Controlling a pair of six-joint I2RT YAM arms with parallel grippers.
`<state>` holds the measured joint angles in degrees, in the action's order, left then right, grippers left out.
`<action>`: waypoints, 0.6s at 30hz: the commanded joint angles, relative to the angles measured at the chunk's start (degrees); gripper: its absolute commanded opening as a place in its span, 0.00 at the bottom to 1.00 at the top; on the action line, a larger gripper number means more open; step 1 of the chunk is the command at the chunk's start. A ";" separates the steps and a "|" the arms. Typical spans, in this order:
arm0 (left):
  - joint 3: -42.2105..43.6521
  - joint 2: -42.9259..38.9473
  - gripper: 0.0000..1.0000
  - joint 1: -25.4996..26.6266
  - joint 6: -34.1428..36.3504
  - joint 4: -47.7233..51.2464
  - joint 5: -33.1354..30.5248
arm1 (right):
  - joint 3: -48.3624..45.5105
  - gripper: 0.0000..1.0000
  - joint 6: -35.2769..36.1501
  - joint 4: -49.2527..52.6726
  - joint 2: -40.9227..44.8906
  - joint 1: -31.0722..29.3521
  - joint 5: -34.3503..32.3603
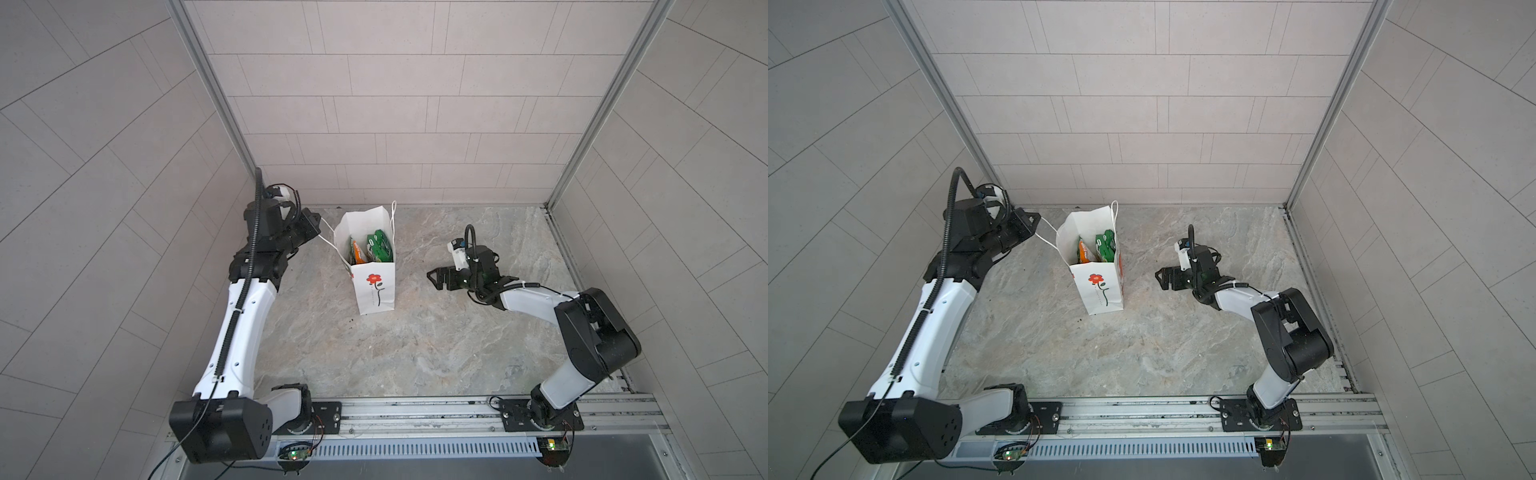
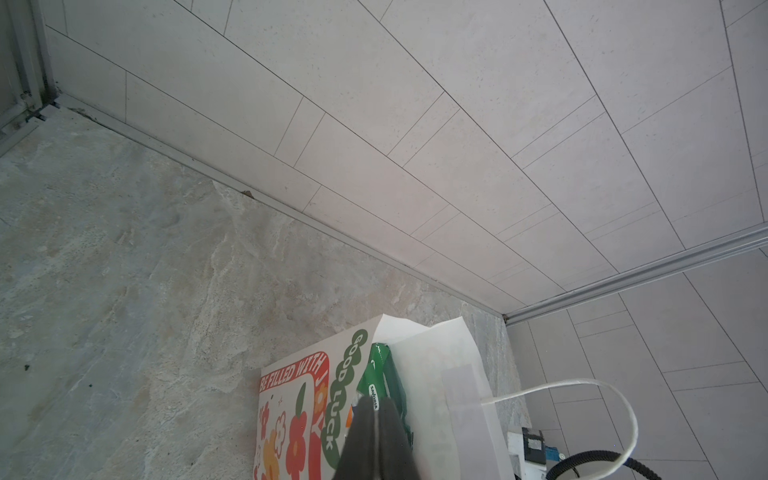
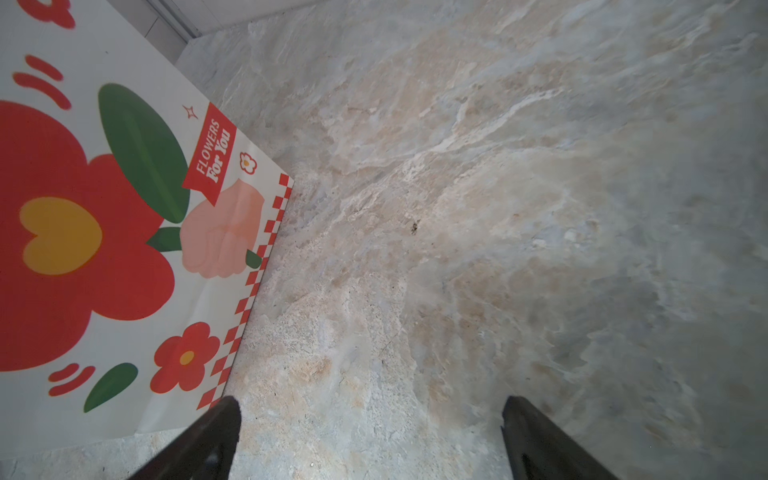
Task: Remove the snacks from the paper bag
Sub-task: 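Raise both grippers and move them toward the white paper bag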
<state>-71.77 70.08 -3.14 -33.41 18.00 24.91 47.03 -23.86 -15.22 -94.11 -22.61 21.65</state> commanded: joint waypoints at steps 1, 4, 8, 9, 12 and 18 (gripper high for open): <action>-1.83 2.52 0.00 -0.46 0.97 -4.68 4.56 | 0.96 1.00 -1.97 -3.15 -1.50 -1.35 1.73; -4.12 4.92 0.00 -0.13 0.72 -6.06 8.02 | 1.04 0.99 -3.10 -5.40 -2.87 -2.34 2.00; -7.10 7.77 0.00 1.40 0.71 -7.45 10.78 | 2.36 0.99 -4.58 -7.89 -5.63 -4.11 2.45; -8.01 8.63 0.00 2.18 0.87 -7.54 11.44 | 2.90 0.99 -5.07 -8.42 -6.51 -4.48 2.60; -10.72 10.84 0.00 5.05 1.80 -6.94 12.02 | 4.36 0.99 -6.66 -10.02 -9.35 -5.94 3.19; -16.02 13.98 0.00 10.99 3.62 -5.27 12.62 | 6.10 1.00 -9.03 -12.64 -13.22 -8.22 3.06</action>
<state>-83.85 84.12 5.82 -31.86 14.94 35.75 52.10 -30.72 -25.36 -106.24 -29.95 24.45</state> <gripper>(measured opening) 0.042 0.995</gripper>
